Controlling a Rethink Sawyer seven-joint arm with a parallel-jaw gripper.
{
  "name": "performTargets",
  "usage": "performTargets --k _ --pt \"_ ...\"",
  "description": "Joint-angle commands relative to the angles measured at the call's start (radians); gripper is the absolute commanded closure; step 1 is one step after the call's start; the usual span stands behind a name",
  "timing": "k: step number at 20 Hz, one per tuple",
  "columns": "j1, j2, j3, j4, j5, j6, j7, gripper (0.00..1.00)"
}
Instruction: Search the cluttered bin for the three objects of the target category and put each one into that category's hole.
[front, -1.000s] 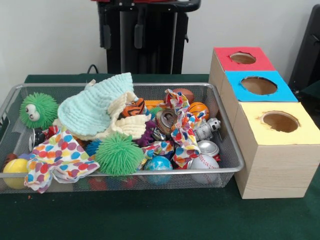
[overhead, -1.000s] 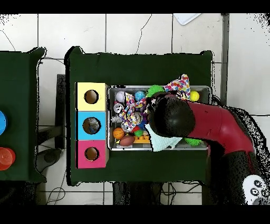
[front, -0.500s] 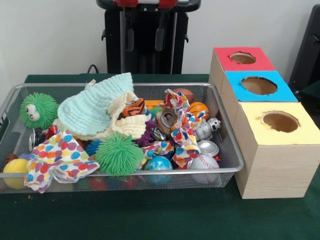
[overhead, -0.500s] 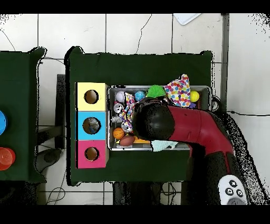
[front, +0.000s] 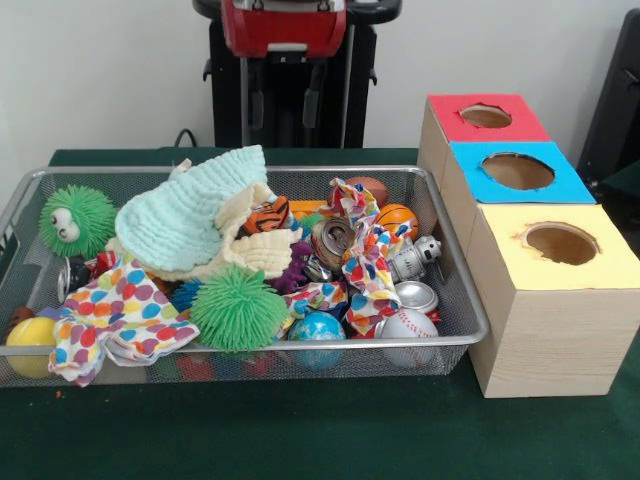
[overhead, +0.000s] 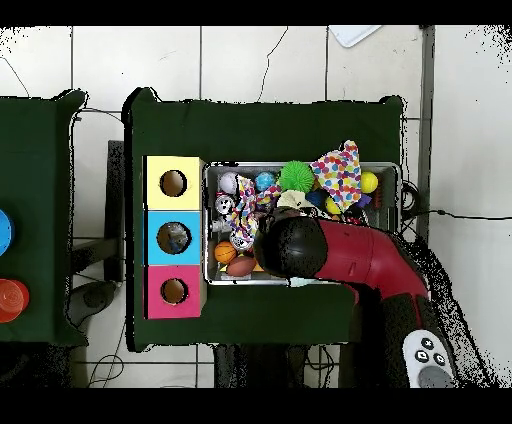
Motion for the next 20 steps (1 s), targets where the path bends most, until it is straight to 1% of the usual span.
performTargets --k 1,7,15,19,20 --pt "0.000 0.093 -0.028 0.094 0.020 -0.128 0.257 0.00" --pt "0.018 0.165 -0.036 0.053 0.043 -0.173 0.260 0.00" --pt "0.038 0.195 -0.039 0.034 0.068 -0.189 0.254 0.00" --pt "0.053 0.198 -0.044 0.028 0.079 -0.186 0.262 0.00" --pt "0.084 0.191 -0.054 0.025 0.093 -0.165 0.285 0.00"
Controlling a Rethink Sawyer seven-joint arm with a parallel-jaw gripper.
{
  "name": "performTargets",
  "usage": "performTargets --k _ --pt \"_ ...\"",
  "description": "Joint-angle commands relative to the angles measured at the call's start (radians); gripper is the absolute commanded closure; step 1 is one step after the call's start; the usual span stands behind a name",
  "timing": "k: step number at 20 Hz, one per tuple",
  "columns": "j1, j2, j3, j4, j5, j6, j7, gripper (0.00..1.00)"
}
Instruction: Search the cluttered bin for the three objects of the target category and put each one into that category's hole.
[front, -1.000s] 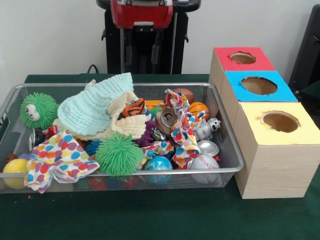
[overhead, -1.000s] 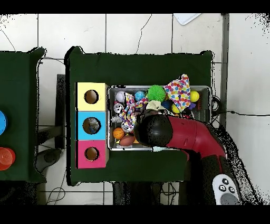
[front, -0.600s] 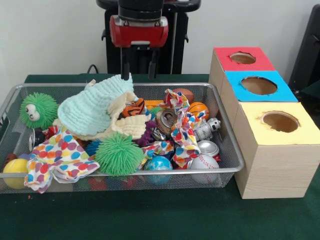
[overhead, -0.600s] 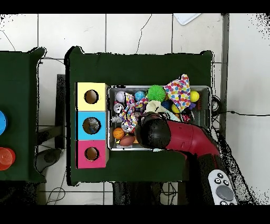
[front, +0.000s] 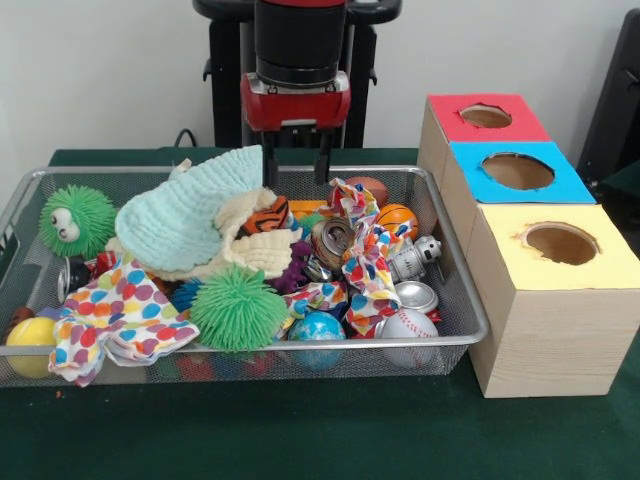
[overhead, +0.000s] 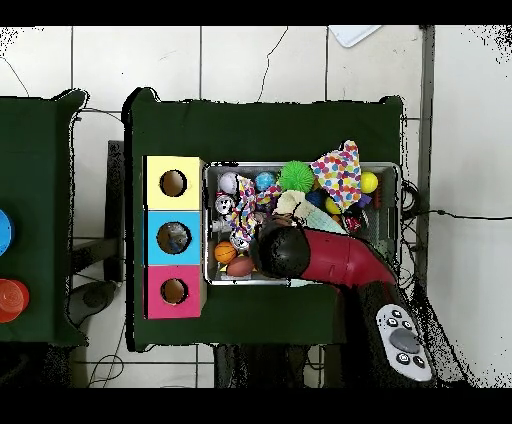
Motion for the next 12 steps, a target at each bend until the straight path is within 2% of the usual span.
performTargets --k 1,5,9,12 --pt "0.061 0.030 -0.016 0.005 0.079 -0.005 0.296 0.00" --pt "0.144 0.018 -0.053 -0.005 0.124 0.035 0.339 0.00" --pt "0.168 0.045 -0.067 -0.017 0.162 0.002 0.334 0.00" --pt "0.191 0.047 -0.083 -0.027 0.180 0.014 0.330 0.00"
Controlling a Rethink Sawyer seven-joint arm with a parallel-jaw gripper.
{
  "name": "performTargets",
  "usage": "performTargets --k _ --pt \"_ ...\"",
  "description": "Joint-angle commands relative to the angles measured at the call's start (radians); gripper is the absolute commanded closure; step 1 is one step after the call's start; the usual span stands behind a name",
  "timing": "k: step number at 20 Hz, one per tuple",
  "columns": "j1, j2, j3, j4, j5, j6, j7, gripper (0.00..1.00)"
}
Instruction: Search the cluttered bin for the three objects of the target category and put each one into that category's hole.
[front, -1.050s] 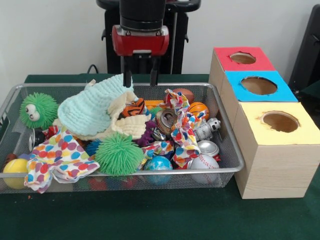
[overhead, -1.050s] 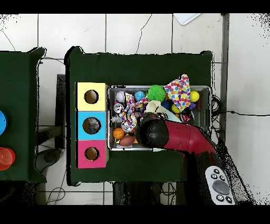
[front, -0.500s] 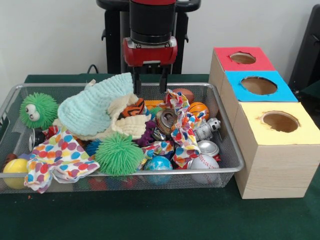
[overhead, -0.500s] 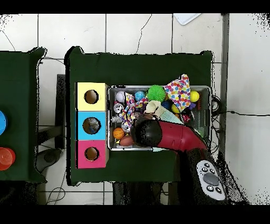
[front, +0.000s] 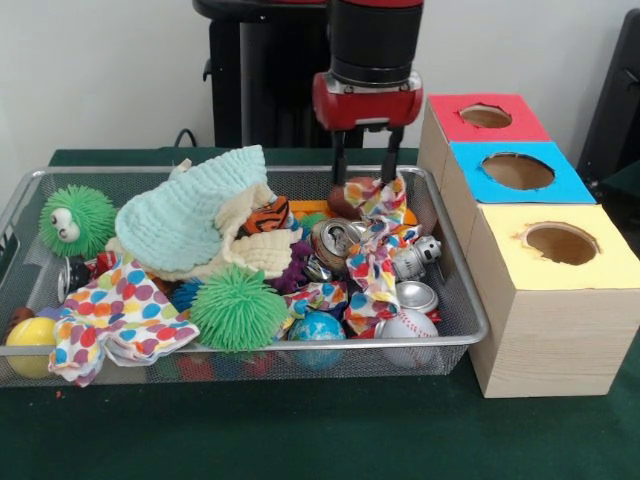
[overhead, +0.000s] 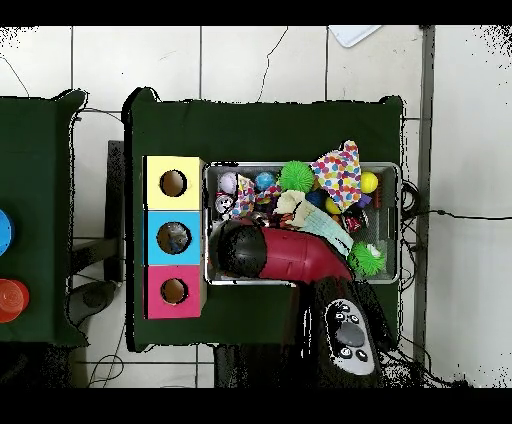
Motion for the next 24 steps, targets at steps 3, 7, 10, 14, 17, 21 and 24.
performTargets --k 3,7,10,14,17,21,24 --pt "0.043 0.032 -0.037 -0.035 0.091 0.044 0.301 0.00" --pt "0.028 0.072 -0.024 -0.082 0.101 0.046 0.272 0.00" --pt "0.011 0.133 -0.029 -0.157 0.078 0.033 0.226 0.00" --pt "-0.039 0.167 0.002 -0.193 0.045 -0.009 0.157 0.00" --pt "-0.073 0.190 0.034 -0.204 0.035 -0.030 0.130 0.00" --pt "-0.080 0.201 0.044 -0.232 0.021 -0.016 0.116 0.00" --pt "-0.086 0.207 0.056 -0.243 0.021 -0.015 0.114 0.00"
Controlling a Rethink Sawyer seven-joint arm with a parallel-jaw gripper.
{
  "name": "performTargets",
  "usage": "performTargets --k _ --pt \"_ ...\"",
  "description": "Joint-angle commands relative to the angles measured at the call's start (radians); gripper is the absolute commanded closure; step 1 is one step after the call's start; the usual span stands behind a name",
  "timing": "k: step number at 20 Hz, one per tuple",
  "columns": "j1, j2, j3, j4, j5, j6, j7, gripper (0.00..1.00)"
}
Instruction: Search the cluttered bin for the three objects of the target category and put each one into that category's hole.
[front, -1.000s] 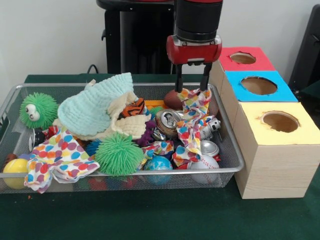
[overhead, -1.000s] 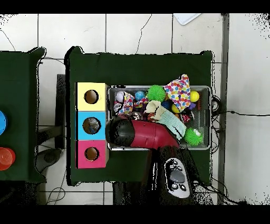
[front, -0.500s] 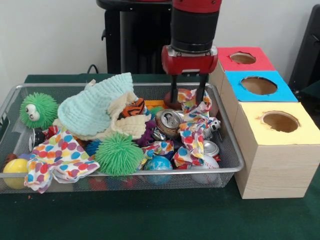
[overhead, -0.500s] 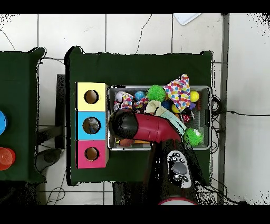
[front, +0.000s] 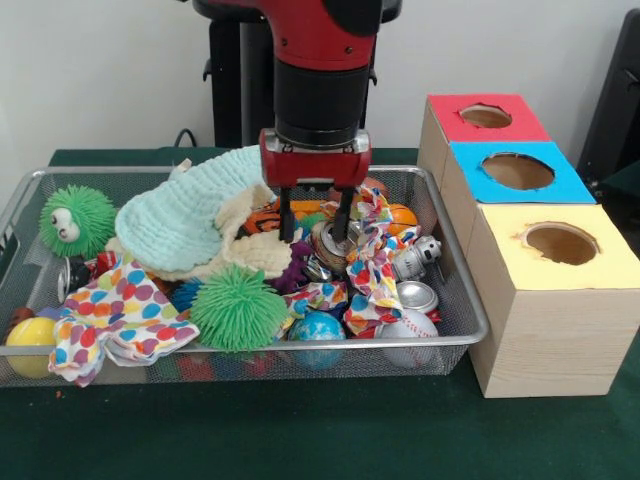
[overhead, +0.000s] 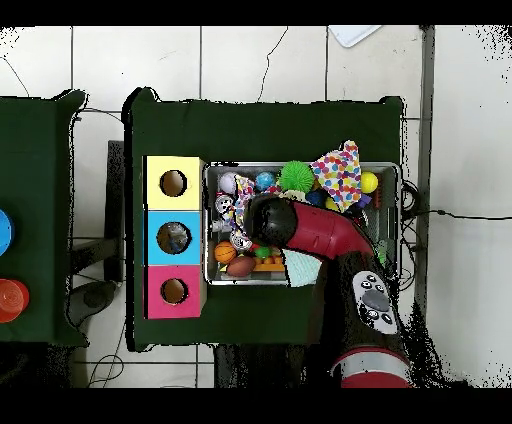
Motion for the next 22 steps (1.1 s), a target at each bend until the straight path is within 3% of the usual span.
performTargets --k 1,15,22 --pt "-0.021 0.061 0.088 -0.077 -0.023 -0.012 0.077 0.00" --pt "0.092 0.004 0.004 -0.185 -0.013 0.234 0.120 0.00" --pt "0.105 0.009 0.004 -0.214 0.005 0.262 0.148 0.00"
